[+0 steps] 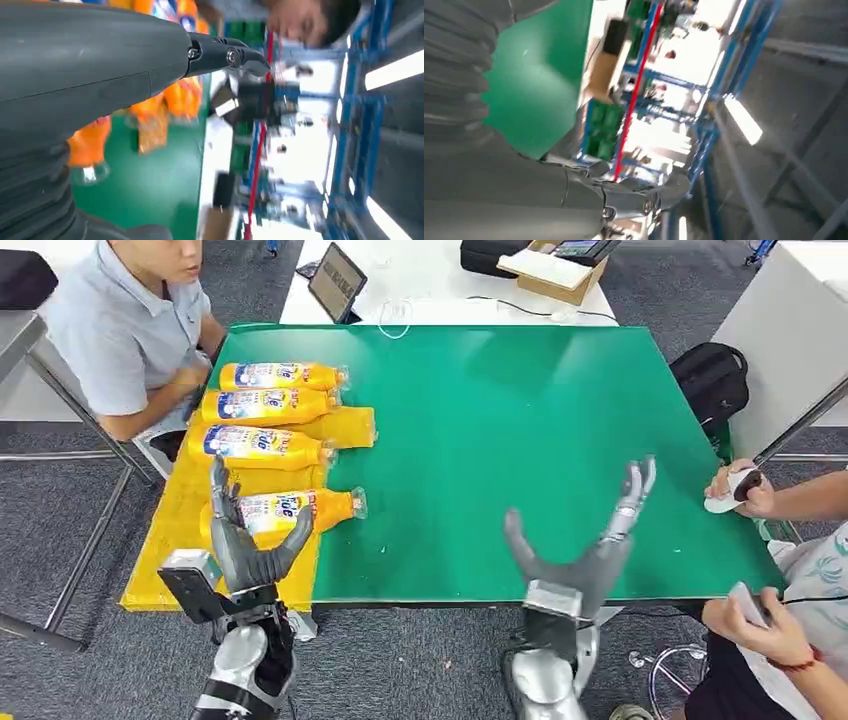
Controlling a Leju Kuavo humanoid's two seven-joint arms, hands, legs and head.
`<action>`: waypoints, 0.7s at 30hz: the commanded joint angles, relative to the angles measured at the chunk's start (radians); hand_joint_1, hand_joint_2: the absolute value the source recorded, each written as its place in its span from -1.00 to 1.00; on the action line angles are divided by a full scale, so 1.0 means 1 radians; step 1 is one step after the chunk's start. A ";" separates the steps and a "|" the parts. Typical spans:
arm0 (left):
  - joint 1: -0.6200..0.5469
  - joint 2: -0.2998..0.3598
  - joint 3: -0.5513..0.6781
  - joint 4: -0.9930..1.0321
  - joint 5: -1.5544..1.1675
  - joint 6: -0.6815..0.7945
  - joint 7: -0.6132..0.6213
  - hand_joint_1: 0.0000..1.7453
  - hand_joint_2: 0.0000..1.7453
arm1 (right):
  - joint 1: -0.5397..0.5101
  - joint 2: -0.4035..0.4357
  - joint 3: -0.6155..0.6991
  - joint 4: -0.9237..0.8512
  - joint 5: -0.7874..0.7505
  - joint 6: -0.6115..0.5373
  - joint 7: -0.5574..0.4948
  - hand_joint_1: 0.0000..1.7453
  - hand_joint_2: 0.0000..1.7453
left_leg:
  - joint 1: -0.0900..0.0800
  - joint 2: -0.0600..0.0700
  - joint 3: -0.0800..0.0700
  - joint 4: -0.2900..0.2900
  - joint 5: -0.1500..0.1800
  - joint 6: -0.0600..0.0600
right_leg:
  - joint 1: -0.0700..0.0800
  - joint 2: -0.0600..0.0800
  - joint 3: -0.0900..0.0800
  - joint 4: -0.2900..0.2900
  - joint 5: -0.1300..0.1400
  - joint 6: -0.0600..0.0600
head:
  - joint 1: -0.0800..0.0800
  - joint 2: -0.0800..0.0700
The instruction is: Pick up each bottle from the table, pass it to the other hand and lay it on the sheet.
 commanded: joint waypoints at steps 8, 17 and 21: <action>-0.006 -0.085 0.107 0.013 -0.132 0.206 -0.006 -1.00 1.00 | -0.041 0.015 -0.016 0.150 -0.056 -0.001 0.001 -1.00 1.00 | 0.002 0.003 0.003 0.000 -0.002 -0.001 | 0.002 0.003 0.003 -0.001 0.000 -0.002 | 0.000 0.000; 0.007 -0.085 0.109 0.080 -0.190 0.206 -0.006 -1.00 1.00 | -0.016 0.015 -0.009 0.161 0.068 -0.001 0.001 -1.00 1.00 | 0.001 0.001 0.004 -0.001 -0.002 -0.001 | 0.001 0.001 0.004 -0.001 -0.001 -0.002 | 0.000 0.000; 0.013 -0.085 0.088 0.066 -0.258 0.206 -0.006 -1.00 1.00 | -0.022 0.015 0.042 0.205 0.116 -0.001 0.001 -1.00 1.00 | 0.001 0.001 0.002 -0.001 -0.001 -0.001 | 0.001 0.001 0.002 -0.001 -0.001 -0.002 | 0.000 0.000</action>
